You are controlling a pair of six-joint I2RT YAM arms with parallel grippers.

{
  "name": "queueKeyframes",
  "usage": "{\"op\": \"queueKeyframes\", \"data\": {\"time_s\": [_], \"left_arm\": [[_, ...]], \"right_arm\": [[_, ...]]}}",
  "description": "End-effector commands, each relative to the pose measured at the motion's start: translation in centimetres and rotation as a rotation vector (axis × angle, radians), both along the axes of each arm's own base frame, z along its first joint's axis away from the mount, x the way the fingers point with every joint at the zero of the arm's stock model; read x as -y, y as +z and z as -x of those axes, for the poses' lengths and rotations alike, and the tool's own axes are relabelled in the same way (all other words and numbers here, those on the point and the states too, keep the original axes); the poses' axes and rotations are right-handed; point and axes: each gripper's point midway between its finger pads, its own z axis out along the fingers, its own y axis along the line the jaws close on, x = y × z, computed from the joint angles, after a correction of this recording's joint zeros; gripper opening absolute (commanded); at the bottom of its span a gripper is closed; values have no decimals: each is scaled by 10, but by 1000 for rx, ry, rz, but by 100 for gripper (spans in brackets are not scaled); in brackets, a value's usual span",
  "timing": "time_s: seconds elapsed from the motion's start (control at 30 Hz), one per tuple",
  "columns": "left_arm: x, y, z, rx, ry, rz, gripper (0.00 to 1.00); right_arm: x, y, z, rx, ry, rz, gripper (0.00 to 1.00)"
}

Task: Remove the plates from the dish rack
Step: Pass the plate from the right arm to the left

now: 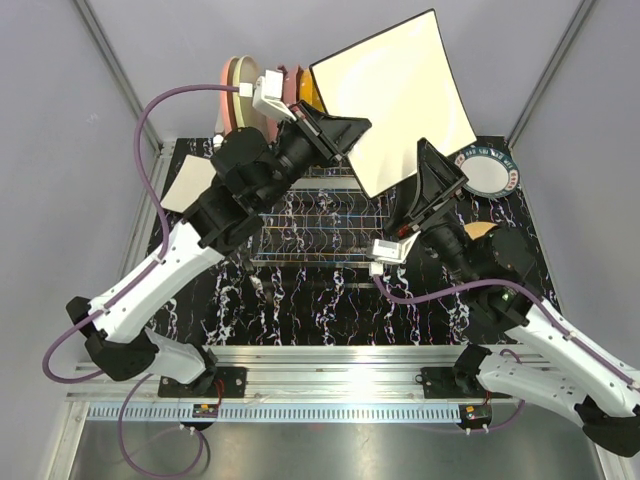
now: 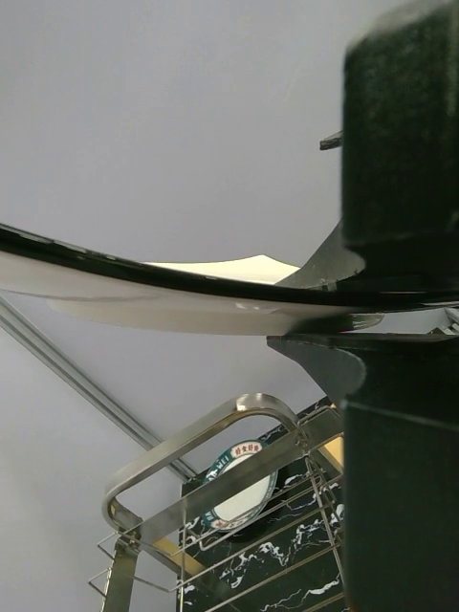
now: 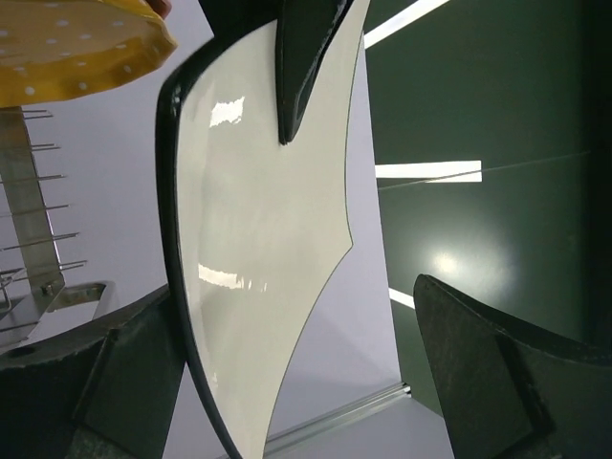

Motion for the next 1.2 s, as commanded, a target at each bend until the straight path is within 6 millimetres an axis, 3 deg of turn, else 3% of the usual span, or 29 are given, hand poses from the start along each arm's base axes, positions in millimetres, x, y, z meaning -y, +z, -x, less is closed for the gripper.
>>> {"op": "queueKeyframes", "data": {"time_s": [0.0,0.23,0.43,0.77,1.17], "left_arm": [[-60,101,30,201,38,280,0],[-80,113,35,229,66,315,0],[-99,123,39,260,102,320,0],[-146,152,42,324,182,356,0],[-208,185,37,410,272,434,0]], "right_arm": [[25,26,16,80,-40,-60,100],[29,3,14,-2,-59,28,100],[37,-16,35,-111,15,120,100],[56,-6,39,-210,17,13,100],[65,-28,30,-348,-29,-16,100]]}}
